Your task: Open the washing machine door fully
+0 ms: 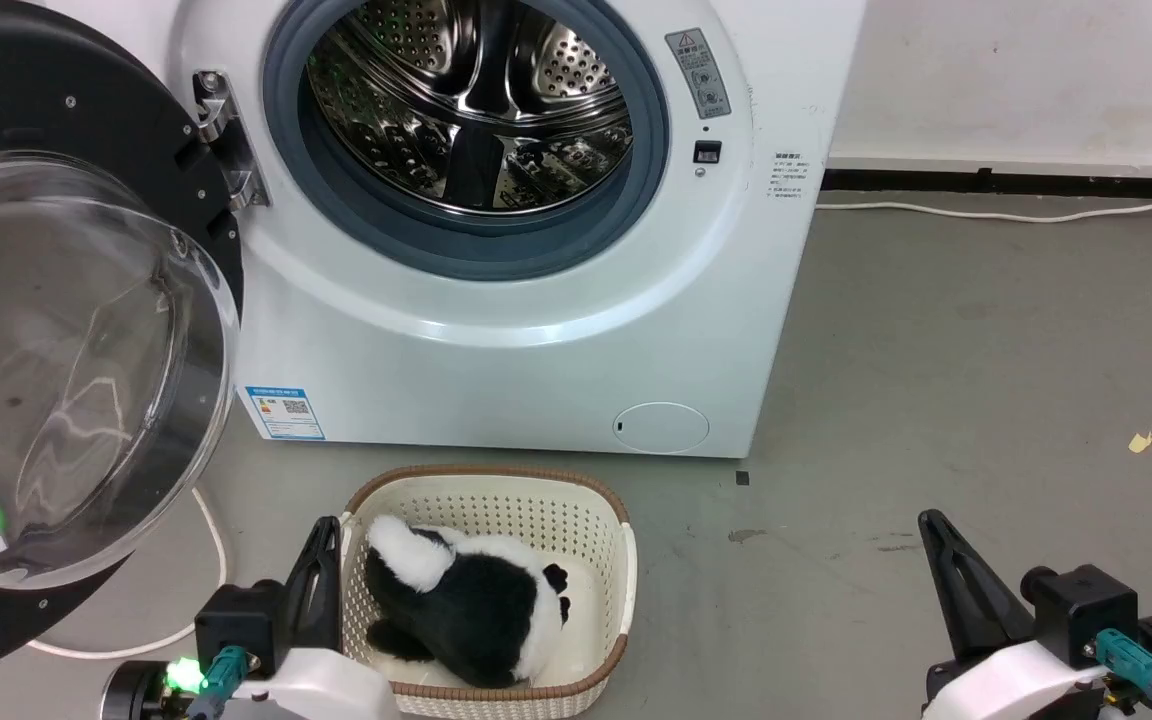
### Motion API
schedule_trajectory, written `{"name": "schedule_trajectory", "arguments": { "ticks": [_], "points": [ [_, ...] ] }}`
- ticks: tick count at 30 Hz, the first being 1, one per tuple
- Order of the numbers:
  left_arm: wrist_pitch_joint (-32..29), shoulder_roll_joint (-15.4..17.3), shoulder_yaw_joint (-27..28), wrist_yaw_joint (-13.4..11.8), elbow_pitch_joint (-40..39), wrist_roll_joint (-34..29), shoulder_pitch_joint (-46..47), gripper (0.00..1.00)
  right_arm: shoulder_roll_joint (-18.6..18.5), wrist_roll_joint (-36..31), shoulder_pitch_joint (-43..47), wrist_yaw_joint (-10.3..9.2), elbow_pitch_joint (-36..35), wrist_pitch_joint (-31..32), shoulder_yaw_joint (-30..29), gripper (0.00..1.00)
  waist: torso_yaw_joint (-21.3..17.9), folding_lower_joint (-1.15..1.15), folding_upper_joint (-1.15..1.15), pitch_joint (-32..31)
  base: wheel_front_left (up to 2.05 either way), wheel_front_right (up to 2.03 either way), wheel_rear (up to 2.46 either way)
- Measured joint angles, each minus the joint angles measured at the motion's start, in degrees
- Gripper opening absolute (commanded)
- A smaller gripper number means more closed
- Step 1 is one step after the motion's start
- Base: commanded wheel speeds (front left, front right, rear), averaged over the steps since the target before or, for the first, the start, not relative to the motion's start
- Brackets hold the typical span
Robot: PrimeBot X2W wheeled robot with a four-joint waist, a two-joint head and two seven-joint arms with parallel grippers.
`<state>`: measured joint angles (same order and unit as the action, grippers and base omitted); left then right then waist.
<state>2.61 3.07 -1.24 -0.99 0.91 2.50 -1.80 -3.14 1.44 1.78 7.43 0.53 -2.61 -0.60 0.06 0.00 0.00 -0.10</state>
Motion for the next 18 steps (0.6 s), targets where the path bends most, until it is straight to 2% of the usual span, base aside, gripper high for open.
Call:
{"name": "schedule_trajectory", "arguments": {
  "ticks": [18],
  "points": [
    [-2.1,-0.12,0.71,0.66,-0.54,-1.53,0.82,0.0,0.01,-0.83,-1.05,0.0,-0.23,2.08,0.46,0.0,-0.05,0.0,0.0,0.08,0.0,0.0,0.0]
  ]
}}
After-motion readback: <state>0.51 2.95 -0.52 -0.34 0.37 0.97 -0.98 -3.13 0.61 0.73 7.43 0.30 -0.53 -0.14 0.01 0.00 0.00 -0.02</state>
